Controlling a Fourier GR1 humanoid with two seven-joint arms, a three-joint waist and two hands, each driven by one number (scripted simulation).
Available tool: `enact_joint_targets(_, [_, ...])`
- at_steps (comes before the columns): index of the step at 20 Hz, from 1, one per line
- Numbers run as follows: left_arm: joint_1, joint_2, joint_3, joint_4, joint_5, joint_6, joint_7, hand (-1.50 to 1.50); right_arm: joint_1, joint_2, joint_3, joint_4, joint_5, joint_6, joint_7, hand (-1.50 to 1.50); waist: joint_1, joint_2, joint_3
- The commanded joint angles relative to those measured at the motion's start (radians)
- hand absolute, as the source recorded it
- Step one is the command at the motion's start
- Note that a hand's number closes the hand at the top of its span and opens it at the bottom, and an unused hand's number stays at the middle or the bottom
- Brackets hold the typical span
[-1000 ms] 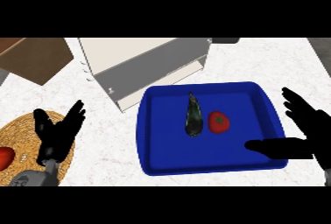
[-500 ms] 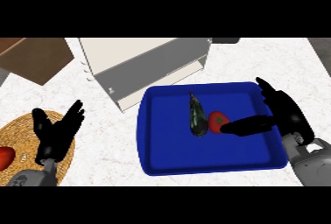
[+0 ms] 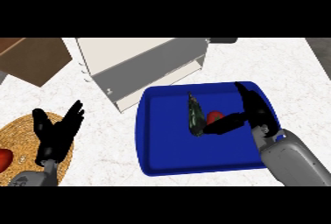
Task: Pick the eggplant from the tray and place it in the tiered shelf
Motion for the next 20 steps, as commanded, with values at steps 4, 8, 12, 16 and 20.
enact_joint_targets(4, [-0.015,-0.006,0.030,0.075,-0.002,-0.018,-0.010,0.00,-0.023,0.056,0.046,0.039,0.091,-0.001,0.234,-1.50,-0.016,0.003,-0.006])
enact_joint_targets(8, [-0.002,-0.005,0.020,-0.004,-0.001,-0.010,0.055,0.00,-0.019,0.112,0.042,0.107,0.133,-0.024,0.194,-1.50,-0.006,0.003,-0.005])
enact_joint_targets(12, [0.001,-0.033,0.021,0.054,-0.013,-0.028,-0.001,0.00,-0.035,0.165,0.040,0.160,0.165,-0.026,0.195,-1.50,-0.008,0.005,-0.005])
enact_joint_targets(16, [0.036,-0.034,0.024,0.074,-0.018,-0.054,-0.036,0.00,-0.038,0.160,0.023,0.188,0.182,0.012,0.204,-1.50,-0.011,0.004,-0.006])
enact_joint_targets(20, [0.022,-0.031,0.040,0.083,-0.012,-0.065,-0.028,0.00,-0.042,0.236,0.045,0.319,0.260,-0.041,0.154,-1.50,-0.005,0.008,-0.006])
